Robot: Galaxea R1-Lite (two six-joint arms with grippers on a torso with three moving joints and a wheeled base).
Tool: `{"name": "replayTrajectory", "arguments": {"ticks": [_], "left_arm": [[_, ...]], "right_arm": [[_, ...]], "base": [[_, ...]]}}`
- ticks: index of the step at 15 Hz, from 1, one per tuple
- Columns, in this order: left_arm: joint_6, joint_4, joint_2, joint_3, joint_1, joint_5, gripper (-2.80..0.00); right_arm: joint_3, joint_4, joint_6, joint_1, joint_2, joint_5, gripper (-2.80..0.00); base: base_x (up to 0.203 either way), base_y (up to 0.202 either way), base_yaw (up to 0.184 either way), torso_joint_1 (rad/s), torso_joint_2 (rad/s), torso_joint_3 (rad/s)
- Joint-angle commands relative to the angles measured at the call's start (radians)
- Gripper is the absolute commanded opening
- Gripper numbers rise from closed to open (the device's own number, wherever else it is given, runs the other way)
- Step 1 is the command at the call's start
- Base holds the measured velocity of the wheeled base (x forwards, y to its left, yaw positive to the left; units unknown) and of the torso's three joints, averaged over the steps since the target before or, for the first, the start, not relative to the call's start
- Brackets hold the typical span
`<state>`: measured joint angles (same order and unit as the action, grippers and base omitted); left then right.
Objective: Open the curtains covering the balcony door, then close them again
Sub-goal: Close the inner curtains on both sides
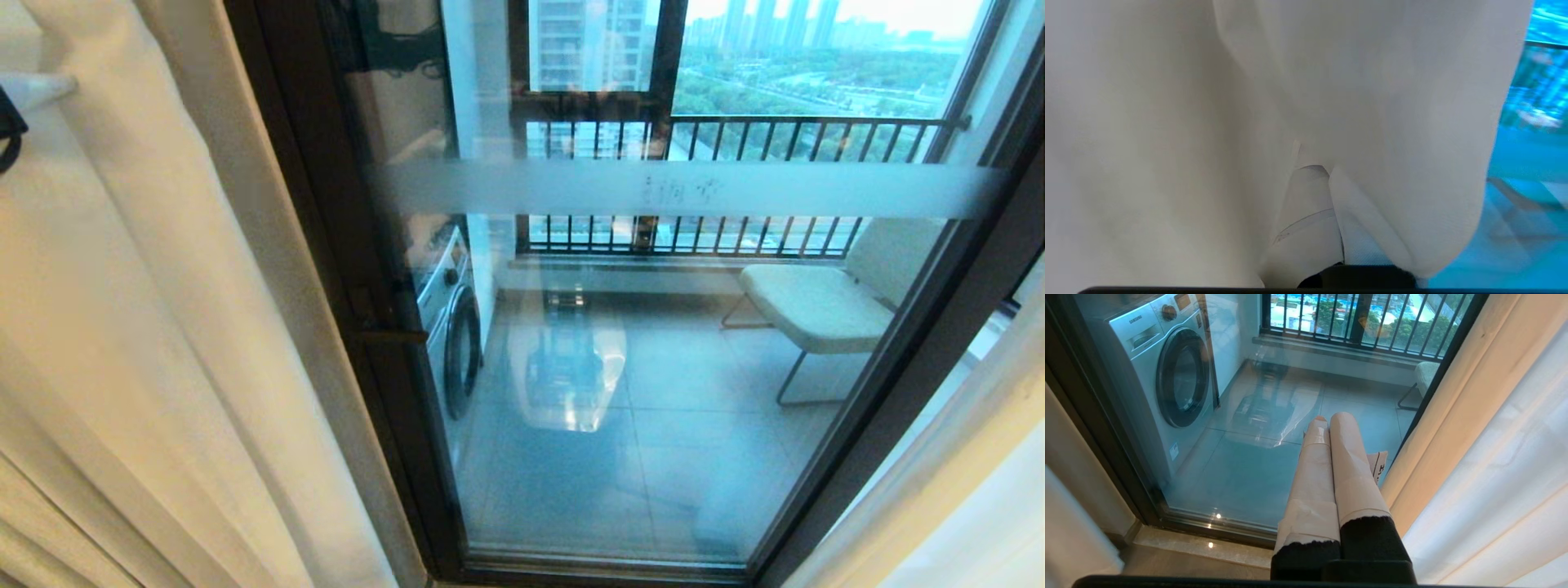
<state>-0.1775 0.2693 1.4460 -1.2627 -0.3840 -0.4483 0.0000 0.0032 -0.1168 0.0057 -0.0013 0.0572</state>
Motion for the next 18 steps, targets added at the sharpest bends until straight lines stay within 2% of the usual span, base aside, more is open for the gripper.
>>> {"name": "replayTrajectory", "arguments": {"ticks": [1, 7, 18], "left_arm": [[-0.002, 0.001, -0.042, 0.02, 0.043, -0.003, -2.8], [-0.005, -0.047, -0.113, 0.036, 0.19, -0.003, -2.8], [-0.003, -0.05, -0.127, 0.056, 0.183, 0.003, -2.8]], "right_arm": [[0.0, 0.0, -0.001, 0.0, 0.001, 0.001, -2.8], [0.0, 0.0, -0.001, 0.0, 0.001, 0.001, -2.8], [0.0, 0.0, -0.001, 0.0, 0.001, 0.001, -2.8]], "base": [[0.0, 0.0, 0.0, 0.0, 0.0, 0.0], [0.0, 0.0, 0.0, 0.0, 0.0, 0.0], [0.0, 0.0, 0.0, 0.0, 0.0, 0.0]]}}
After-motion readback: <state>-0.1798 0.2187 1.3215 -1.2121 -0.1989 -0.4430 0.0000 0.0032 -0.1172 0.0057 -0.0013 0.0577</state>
